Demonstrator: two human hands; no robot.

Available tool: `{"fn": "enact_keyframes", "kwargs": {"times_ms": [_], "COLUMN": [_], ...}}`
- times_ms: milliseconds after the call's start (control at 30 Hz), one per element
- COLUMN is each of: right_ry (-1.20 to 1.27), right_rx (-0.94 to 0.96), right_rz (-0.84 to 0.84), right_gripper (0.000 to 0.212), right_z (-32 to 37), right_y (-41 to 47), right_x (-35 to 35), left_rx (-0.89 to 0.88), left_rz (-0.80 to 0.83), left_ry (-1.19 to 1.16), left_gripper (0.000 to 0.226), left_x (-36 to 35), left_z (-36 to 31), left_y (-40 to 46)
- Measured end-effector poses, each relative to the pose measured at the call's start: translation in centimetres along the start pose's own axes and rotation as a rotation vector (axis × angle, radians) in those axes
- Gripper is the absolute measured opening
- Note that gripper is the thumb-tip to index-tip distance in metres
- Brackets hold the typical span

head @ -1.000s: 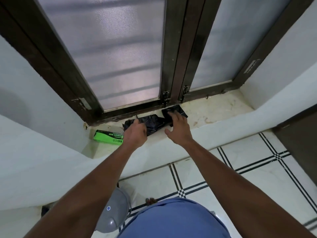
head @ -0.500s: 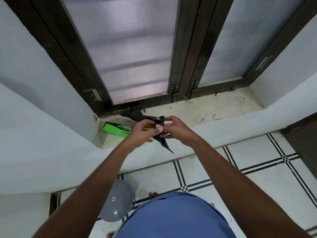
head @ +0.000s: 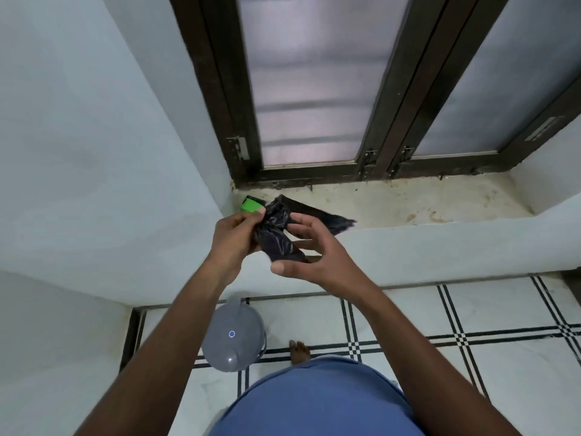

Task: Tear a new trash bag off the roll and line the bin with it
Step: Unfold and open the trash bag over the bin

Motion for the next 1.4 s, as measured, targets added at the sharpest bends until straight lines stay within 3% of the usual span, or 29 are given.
{"fn": "enact_keyframes", "kwargs": {"times_ms": [100, 133, 267, 333, 400, 500, 567, 633, 733, 833, 900, 1067, 1133, 1200, 1267, 1300, 1333, 1400], "right_ry": [-0.124, -0.184, -0.311, -0.13, 0.027, 0.112, 0.143, 0.197, 0.251, 0.203, 0.187, 0.445, 0.581, 0.564, 0.452, 0.404, 0.369, 0.315], "right_rx": [0.065, 0.116, 0.273, 0.207, 0.14, 0.052, 0.017, 0.019, 0.025, 0.014, -0.004, -0.013, -0.034, -0.012, 0.025, 0.037, 0.047, 0.06], "right_rz": [-0.011, -0.032, -0.154, -0.223, -0.28, -0.333, -0.268, -0.175, -0.121, -0.249, -0.371, -0.444, -0.397, -0.388, -0.403, -0.401, -0.39, -0.35], "right_gripper": [0.101, 0.089, 0.008, 0.02, 0.022, 0.037, 0.033, 0.022, 0.018, 0.024, 0.031, 0.024, 0.024, 0.02, 0.014, 0.014, 0.017, 0.018], "right_z": [1.1, 1.2, 0.4, 0.5, 1.1, 1.5, 1.5, 1.4, 1.1, 0.4, -0.1, 0.0, 0.3, 0.5, 0.7, 0.9, 1.2, 1.8], "right_y": [-2.7, -3.4, -5.1, -6.2, -7.5, -9.6, -10.8, -11.7, -13.4, -14.8, -15.2, -16.4, -16.8, -16.9, -17.1, -17.2, -17.3, -17.5], "right_x": [-3.6, -4.8, -9.7, -12.0, -14.2, -17.7, -19.8, -21.2, -23.1, -24.4, -24.9, -27.2, -27.9, -27.9, -27.7, -27.6, -27.5, -27.5], "left_rx": [-0.01, -0.002, 0.117, 0.099, -0.055, -0.089, -0.024, 0.0, 0.035, 0.043, 0.035, -0.003, 0.084, 0.138, -0.051, -0.218, -0.367, -0.464], "left_rz": [-0.085, -0.094, -0.089, -0.199, -0.279, 0.036, 0.232, 0.276, 0.21, 0.141, 0.104, 0.148, 0.182, 0.04, -0.278, -0.343, -0.313, -0.094], "left_ry": [-0.008, -0.016, -0.027, 0.128, 0.191, 0.213, 0.244, 0.157, 0.024, -0.07, -0.173, -0.412, -0.301, 0.013, 0.185, 0.192, 0.182, 0.257], "left_gripper": [0.029, 0.029, 0.033, 0.042, 0.051, 0.059, 0.045, 0.026, 0.022, 0.03, 0.023, 0.016, 0.013, 0.019, 0.025, 0.029, 0.029, 0.03], "left_x": [3.5, 4.6, 9.1, 11.3, 13.5, 15.4, 17.0, 19.0, 22.2, 24.7, 26.0, 27.8, 28.3, 28.9, 29.4, 29.3, 28.7, 27.2], "left_z": [0.8, 1.1, 2.6, 3.0, 2.9, 2.7, 3.5, 4.6, 6.7, 8.3, 9.0, 9.7, 10.1, 10.9, 10.6, 10.1, 9.3, 8.1], "left_y": [-1.9, -2.5, -5.5, -7.7, -11.1, -16.7, -19.3, -20.1, -20.9, -22.1, -22.6, -24.4, -25.0, -25.4, -26.2, -26.9, -27.4, -27.9]}}
Point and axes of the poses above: each hand's wrist, its own y-axis towards the middle knuckle, its own x-axis out of the back of the hand, z = x × y, the point moved 3 cm from there along y, towards the middle knuckle, and after that the axes turned 3 degrees about x, right-handed, at the moved point
